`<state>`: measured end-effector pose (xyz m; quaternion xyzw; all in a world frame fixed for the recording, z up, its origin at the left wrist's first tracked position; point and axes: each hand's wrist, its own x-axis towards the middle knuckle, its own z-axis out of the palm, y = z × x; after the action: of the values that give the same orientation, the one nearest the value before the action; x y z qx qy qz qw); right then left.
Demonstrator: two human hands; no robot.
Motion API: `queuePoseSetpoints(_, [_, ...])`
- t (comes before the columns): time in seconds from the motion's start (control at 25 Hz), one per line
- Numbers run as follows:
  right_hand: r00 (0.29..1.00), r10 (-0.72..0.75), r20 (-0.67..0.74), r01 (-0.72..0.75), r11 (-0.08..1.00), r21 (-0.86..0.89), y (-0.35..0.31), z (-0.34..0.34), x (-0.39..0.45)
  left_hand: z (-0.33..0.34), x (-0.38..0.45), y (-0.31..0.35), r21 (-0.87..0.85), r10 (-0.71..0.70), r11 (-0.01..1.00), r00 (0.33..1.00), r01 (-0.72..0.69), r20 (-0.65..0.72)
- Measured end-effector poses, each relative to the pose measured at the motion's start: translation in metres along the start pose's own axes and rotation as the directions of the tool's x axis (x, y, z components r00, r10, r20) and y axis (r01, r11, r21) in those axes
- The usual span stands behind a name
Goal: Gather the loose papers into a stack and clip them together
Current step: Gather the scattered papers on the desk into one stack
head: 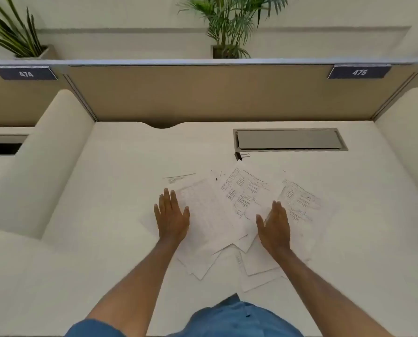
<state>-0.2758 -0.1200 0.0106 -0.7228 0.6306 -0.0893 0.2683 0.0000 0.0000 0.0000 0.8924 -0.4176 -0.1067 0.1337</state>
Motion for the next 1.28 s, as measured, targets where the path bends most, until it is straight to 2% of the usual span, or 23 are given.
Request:
queuePoseSetpoints(0.12, [0.995,0.094,-0.032,-0.093,0.995,0.042,0.015,0.001,-0.001,0.01,-0.019,-0.009,-0.107,-0.161,0.981,0.986,0.164,0.038])
queuePoseSetpoints(0.2, [0.991,0.131,-0.032,-0.129,0.99,0.057,0.02,0.001,0.0,0.016,-0.033,-0.016,-0.152,-0.312,0.936,0.949,0.316,0.055])
queuePoseSetpoints(0.36, [0.979,0.195,-0.053,-0.191,0.979,0.072,0.02,0.002,0.009,0.013,-0.035,-0.016,-0.246,-0.591,0.768,0.802,0.591,0.082])
queuePoseSetpoints(0.44, [0.973,0.228,-0.042,-0.224,0.972,0.075,0.018,0.002,0.016,0.011,-0.032,-0.015,-0.266,-0.665,0.701,0.742,0.661,0.09])
queuePoseSetpoints(0.52, [0.968,0.249,0.016,-0.248,0.955,0.161,0.012,0.002,0.024,0.01,-0.026,-0.015,-0.281,-0.713,0.65,0.695,0.706,0.098])
queuePoseSetpoints(0.56, [0.963,0.261,0.06,-0.268,0.939,0.214,0.009,0.003,0.028,0.011,-0.022,-0.014,-0.291,-0.715,0.644,0.692,0.708,0.1])
queuePoseSetpoints(0.68, [0.948,0.28,0.15,-0.314,0.891,0.328,-0.003,0.005,0.037,0.014,-0.018,-0.007,-0.333,-0.658,0.693,0.75,0.639,0.067])
queuePoseSetpoints(0.84, [0.95,0.272,0.152,-0.312,0.85,0.425,-0.009,0.01,0.045,0.009,-0.011,0.007,-0.433,-0.58,0.712,0.811,0.552,0.079])
queuePoseSetpoints(1.0, [0.96,0.196,0.202,-0.263,0.879,0.398,-0.006,0.02,0.045,0.005,-0.002,0.013,-0.501,-0.467,0.743,0.88,0.443,0.086])
queuePoseSetpoints(1.12, [0.96,0.204,0.189,-0.266,0.873,0.409,-0.017,0.024,0.042,0.004,0.003,0.016,-0.51,-0.438,0.755,0.896,0.412,0.075])
queuePoseSetpoints(1.28, [0.96,0.264,0.095,-0.28,0.868,0.411,-0.039,0.028,0.039,-0.002,0.009,0.022,-0.637,-0.391,0.648,0.9,0.417,0.192])
